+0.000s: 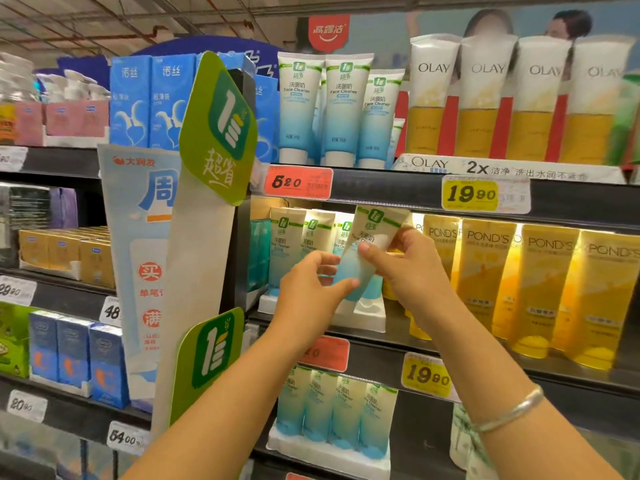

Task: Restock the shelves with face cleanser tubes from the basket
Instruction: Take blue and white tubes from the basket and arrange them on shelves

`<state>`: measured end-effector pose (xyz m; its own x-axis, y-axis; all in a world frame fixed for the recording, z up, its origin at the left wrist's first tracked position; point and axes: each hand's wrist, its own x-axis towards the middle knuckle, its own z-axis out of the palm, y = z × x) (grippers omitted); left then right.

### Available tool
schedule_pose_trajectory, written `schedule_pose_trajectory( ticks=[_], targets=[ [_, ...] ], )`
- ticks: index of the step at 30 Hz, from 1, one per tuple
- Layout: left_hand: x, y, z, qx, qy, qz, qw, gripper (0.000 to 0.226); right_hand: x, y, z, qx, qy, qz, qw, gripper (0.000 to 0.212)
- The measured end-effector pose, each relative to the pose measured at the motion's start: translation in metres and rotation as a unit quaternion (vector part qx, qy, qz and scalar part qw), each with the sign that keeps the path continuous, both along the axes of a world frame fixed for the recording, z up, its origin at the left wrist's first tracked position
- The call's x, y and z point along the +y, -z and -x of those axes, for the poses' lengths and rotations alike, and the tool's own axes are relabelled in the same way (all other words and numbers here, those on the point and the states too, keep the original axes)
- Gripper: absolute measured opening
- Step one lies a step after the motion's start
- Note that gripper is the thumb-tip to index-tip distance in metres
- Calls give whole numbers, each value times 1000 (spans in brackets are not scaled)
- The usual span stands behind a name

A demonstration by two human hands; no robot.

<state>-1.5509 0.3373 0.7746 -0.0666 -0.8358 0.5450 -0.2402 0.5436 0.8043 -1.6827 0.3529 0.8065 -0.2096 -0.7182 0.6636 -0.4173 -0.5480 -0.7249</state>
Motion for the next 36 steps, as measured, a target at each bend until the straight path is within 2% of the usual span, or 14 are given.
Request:
schedule_pose_trajectory(
  ticks=[5,12,14,18,20,22,25,27,31,34,36],
  targets=[
    [-8,4,7,-46,-53,69,995,41,-19,12,-8,52,77,56,994,22],
    [-13,10,8,-70,-82,60,992,46,-36,20,-10,58,90,45,993,29],
    [-13,8,9,-78,-92,56,991,44,-38,18,-10,72,87,23,993,29],
    [-12,4,9,-96,-104,43,989,42,-42,5,-11,160,118,-87,976,53],
    [-12,3,7,-103,-110,38,988,42,-44,-1,-15,222,137,-113,959,55],
    [-12,3,5,-104,-100,29,989,42,-45,-2,-18,243,149,-118,951,56],
    [-9,4,1,-93,-73,11,993,41,-43,2,-18,202,128,-117,964,56],
    [-6,5,-2,-77,-55,1,995,36,-36,8,-17,154,92,-107,978,46],
    [2,8,-13,-19,3,-22,1000,11,-9,32,-12,98,109,-27,989,29],
    [18,14,-20,34,86,-58,994,15,22,52,-7,58,117,8,991,11],
    [33,23,-24,54,148,-80,984,15,46,68,-5,35,114,-4,993,9]
  ],
)
